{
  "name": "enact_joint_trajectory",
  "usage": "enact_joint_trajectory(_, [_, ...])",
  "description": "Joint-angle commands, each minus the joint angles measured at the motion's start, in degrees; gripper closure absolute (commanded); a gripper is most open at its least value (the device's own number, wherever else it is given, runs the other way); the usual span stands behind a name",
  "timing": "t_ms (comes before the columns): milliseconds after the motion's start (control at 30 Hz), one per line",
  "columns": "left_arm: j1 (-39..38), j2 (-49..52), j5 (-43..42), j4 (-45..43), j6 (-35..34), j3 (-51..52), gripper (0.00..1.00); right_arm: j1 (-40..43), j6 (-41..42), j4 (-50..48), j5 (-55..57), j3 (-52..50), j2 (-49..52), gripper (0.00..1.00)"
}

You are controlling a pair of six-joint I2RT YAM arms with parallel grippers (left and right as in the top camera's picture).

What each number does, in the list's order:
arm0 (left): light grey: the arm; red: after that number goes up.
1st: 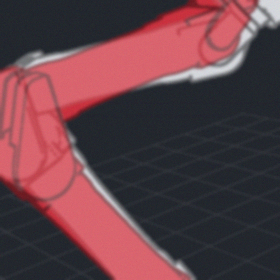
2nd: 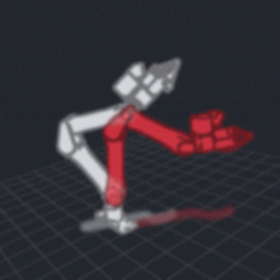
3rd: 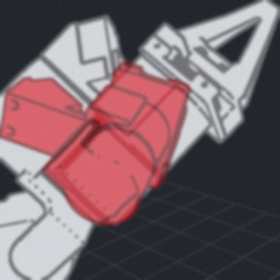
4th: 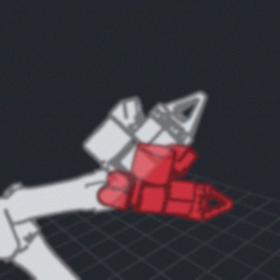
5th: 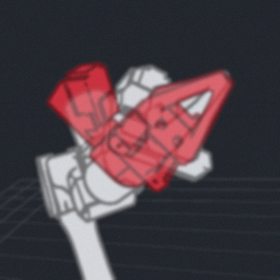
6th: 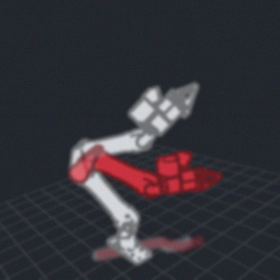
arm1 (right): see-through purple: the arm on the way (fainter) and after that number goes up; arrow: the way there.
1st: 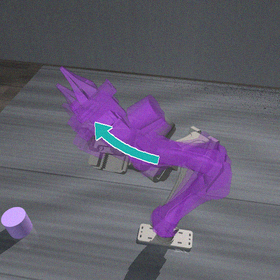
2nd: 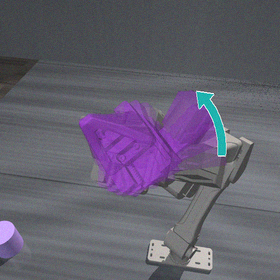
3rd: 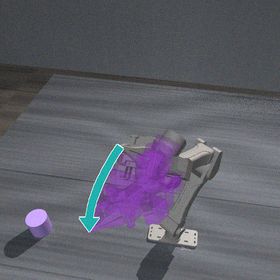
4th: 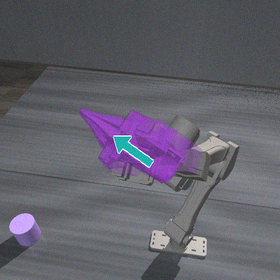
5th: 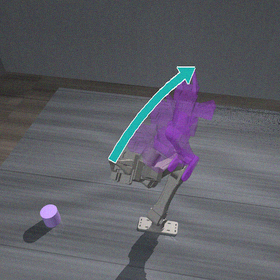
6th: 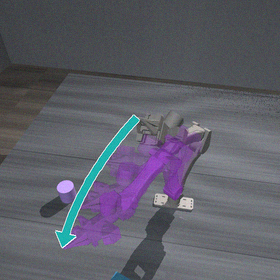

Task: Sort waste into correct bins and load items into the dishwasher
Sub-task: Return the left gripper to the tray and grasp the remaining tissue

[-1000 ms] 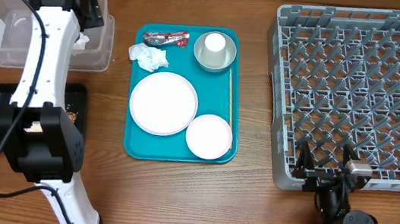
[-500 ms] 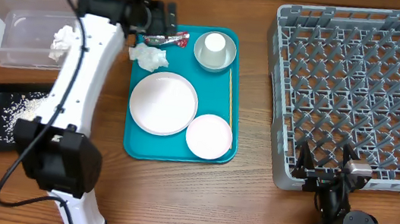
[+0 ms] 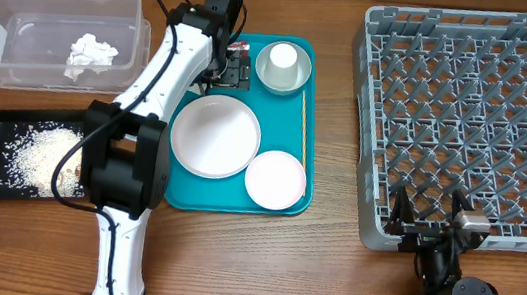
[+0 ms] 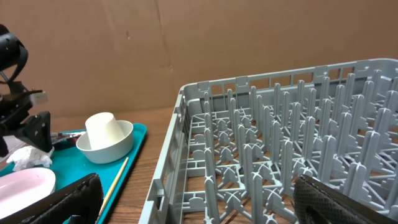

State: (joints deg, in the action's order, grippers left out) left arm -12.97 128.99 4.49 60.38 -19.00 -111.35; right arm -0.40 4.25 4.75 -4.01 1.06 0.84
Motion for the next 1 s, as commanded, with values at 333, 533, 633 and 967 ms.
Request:
enact_joint_trajectory(333, [0.94,3.74,4.24,-3.67,-2.14,-0.48,0.06,0.15,-0.17,-0.17,0.55,-0.61,-0.68,0.00])
enact_joint_trajectory(533, [0.96,5.31,4.63,-4.35,-3.76,-0.48,0.07,0.15,-0.17,-0.17,0.52,-0.61,-0.68,0.00])
enact_joint_trajectory(633, [1.05,5.40,5.14,-5.16,-3.76,-0.48,0.14,0.15,-0.17,-0.17,0.55,-0.61,-0.68,0.00])
enact_joint_trajectory(967, [1.07,5.53,4.66,-6.45,-3.78,-0.48,0.41,0.15,-0.17,-0.17,0.52,-0.61,-0.68,0.00])
